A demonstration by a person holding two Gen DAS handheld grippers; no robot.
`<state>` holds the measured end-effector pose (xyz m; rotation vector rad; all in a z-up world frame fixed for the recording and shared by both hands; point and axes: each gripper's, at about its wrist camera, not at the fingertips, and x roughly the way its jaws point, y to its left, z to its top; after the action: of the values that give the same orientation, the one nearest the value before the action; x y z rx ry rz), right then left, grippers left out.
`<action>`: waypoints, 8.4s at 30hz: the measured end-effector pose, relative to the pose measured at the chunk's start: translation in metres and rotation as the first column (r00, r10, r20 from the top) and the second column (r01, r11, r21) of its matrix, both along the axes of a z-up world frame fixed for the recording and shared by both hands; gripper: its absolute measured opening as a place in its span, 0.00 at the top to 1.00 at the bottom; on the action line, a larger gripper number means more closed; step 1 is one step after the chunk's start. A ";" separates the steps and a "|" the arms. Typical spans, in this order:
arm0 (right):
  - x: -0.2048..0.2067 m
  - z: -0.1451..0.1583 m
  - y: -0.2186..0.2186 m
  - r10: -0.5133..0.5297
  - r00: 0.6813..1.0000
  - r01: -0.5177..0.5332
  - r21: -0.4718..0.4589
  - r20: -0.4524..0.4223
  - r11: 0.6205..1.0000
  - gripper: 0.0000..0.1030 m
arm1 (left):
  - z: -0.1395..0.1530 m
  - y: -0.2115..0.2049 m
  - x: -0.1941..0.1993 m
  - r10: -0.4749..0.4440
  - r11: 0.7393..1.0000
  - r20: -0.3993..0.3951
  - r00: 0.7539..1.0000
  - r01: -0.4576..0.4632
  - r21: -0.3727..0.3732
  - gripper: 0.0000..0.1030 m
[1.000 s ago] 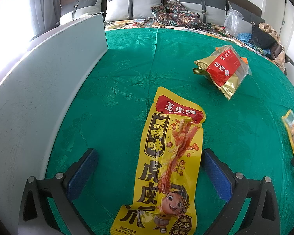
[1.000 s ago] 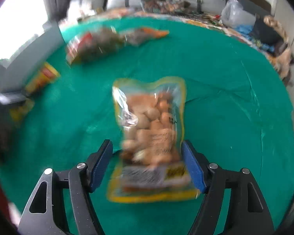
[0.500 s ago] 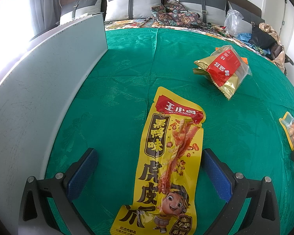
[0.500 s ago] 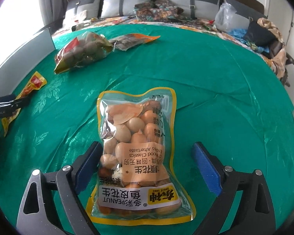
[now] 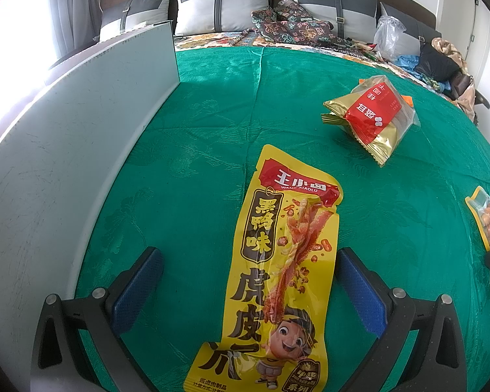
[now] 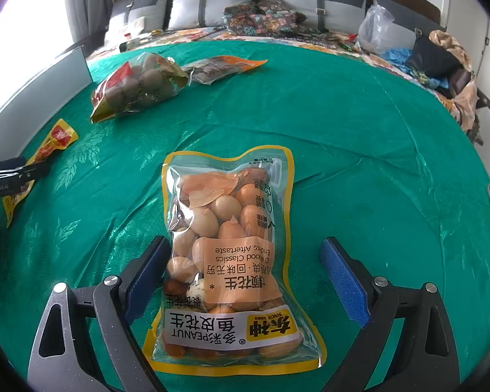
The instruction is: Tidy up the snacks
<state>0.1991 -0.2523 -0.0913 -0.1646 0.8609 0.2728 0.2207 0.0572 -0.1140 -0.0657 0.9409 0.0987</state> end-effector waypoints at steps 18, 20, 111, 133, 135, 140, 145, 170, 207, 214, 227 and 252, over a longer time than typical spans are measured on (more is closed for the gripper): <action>0.000 0.000 0.000 0.000 1.000 0.000 0.000 0.000 1.000 0.08 | 0.000 0.000 0.000 0.000 1.000 0.000 1.000 0.000 0.000 0.00; 0.000 0.000 0.000 0.000 1.000 0.000 0.000 0.000 1.000 0.08 | 0.000 0.000 0.000 0.000 1.000 0.000 1.000 0.000 0.000 0.00; 0.015 0.025 0.004 -0.027 0.969 0.024 -0.017 -0.246 1.000 0.46 | 0.061 0.031 -0.109 -0.134 0.904 -0.015 0.991 0.116 -0.411 0.62; -0.067 0.153 0.395 0.567 0.795 -0.390 0.533 -0.216 0.751 0.19 | 0.121 0.307 -0.193 0.387 0.911 0.011 0.922 -0.381 -0.155 0.23; -0.064 0.148 0.376 0.536 0.825 -0.377 0.532 -0.180 0.758 0.19 | 0.120 0.304 -0.203 0.399 0.904 0.038 0.916 -0.387 -0.182 0.23; -0.049 0.112 0.261 0.343 0.937 -0.309 0.307 -0.062 0.900 0.19 | 0.140 0.253 -0.203 0.311 0.923 0.121 0.943 -0.270 -0.276 0.19; -0.032 0.041 0.103 0.043 0.997 -0.041 0.025 -0.066 0.999 0.19 | 0.165 0.159 -0.181 0.137 0.944 0.220 0.966 -0.060 -0.325 0.00; -0.018 0.005 -0.100 -0.289 0.957 0.288 0.021 0.014 0.957 0.11 | 0.002 -0.076 -0.022 -0.211 0.977 0.003 0.977 0.211 0.003 0.00; -0.017 0.004 -0.100 -0.292 0.956 0.292 0.021 0.013 0.956 0.10 | 0.051 -0.120 0.165 -0.477 0.866 -0.248 0.843 0.499 0.033 0.01; -0.017 0.004 -0.100 -0.293 0.956 0.292 0.020 0.013 0.956 0.10 | 0.032 -0.109 0.180 -0.368 0.929 -0.226 0.902 0.368 -0.044 0.36; -0.016 0.004 -0.099 -0.294 0.956 0.294 0.020 0.011 0.956 0.09 | 0.036 -0.003 0.008 -0.015 0.989 -0.192 0.981 -0.014 -0.149 0.38; -0.016 0.004 -0.099 -0.296 0.955 0.296 0.020 0.011 0.955 0.09 | -0.001 0.010 0.018 0.007 1.000 0.001 1.000 -0.007 0.000 0.00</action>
<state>0.1832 -0.3511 -0.0875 -0.0186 0.8570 -0.0020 0.2388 0.0668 -0.1154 -0.0696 0.9395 0.1051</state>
